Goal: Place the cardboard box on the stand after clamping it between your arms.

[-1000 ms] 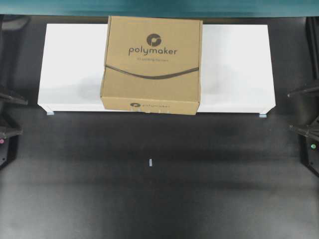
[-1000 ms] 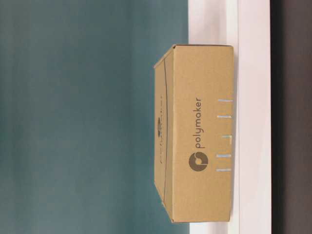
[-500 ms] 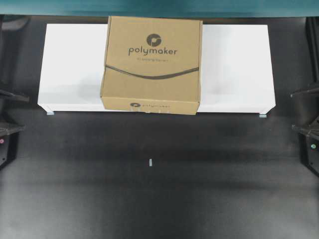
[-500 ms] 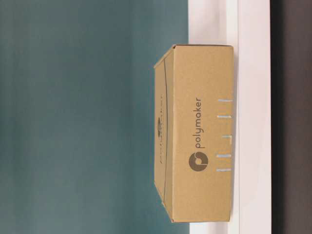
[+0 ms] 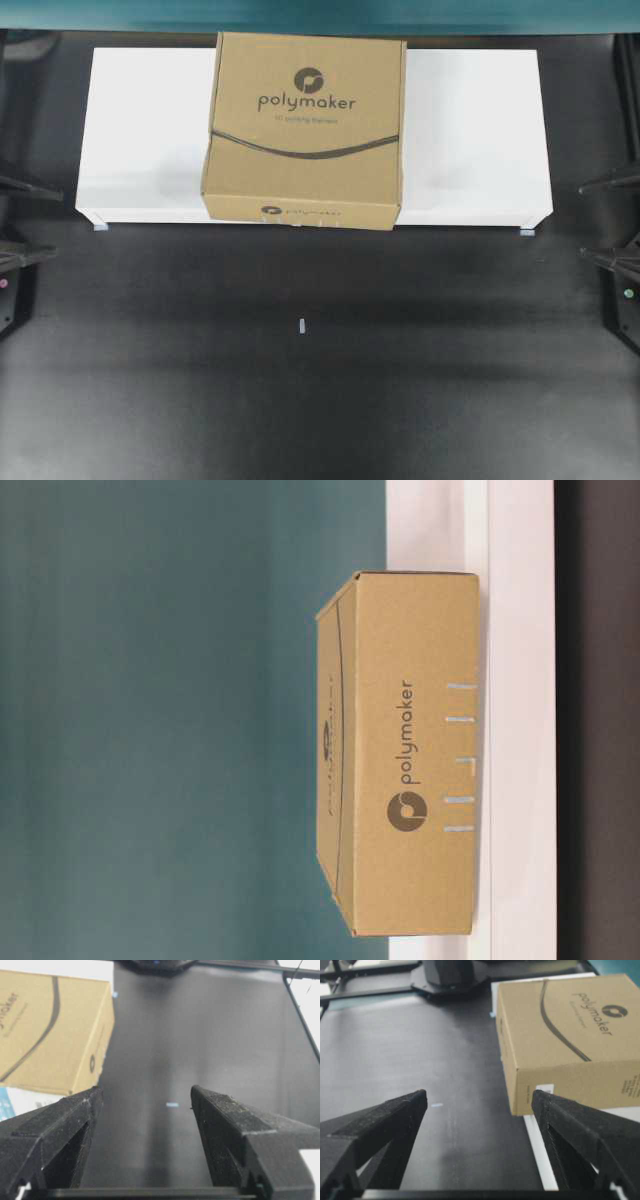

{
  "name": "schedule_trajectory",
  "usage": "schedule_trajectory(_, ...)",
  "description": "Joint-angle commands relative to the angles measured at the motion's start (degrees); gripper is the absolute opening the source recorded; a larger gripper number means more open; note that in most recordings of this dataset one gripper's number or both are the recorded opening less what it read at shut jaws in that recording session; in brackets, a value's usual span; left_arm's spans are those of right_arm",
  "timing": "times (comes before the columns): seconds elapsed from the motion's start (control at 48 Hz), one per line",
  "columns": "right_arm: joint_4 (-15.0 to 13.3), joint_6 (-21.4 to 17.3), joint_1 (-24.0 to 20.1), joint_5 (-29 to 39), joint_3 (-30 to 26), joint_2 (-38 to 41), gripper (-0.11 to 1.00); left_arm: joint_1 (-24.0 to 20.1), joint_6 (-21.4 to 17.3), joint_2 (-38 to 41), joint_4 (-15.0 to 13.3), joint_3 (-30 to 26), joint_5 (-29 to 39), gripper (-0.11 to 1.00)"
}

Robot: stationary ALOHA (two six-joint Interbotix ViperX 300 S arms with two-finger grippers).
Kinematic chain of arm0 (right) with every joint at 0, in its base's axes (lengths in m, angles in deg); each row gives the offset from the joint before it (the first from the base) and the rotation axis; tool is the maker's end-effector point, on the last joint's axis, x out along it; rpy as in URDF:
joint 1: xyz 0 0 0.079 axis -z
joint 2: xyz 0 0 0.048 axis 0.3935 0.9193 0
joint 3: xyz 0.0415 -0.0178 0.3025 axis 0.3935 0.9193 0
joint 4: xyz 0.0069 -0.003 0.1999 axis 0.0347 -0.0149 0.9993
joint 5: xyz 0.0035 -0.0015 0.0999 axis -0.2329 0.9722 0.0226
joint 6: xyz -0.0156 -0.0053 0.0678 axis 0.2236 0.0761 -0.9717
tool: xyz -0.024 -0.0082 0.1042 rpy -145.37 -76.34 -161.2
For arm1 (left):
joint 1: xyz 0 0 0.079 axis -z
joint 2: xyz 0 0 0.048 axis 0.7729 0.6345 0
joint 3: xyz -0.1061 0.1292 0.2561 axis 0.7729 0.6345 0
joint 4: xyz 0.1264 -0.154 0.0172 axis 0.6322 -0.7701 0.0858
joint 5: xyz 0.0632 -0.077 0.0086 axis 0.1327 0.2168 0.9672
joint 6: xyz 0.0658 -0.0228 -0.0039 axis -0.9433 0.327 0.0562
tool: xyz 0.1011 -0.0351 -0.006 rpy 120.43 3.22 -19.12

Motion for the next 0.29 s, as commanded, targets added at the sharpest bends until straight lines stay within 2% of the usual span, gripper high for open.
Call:
schedule_trajectory(0.0, 0.0, -0.44, 0.53, -0.62, 0.09, 0.18, 0.81, -0.09, -0.09, 1.23, 0.09, -0.18, -1.67, 0.69)
schedule_trajectory(0.271, 0.09, -0.44, 0.7, -0.7, 0.62, 0.18, 0.81, -0.09, -0.09, 3.43, 0.09, 1.05, -5.01, 0.69)
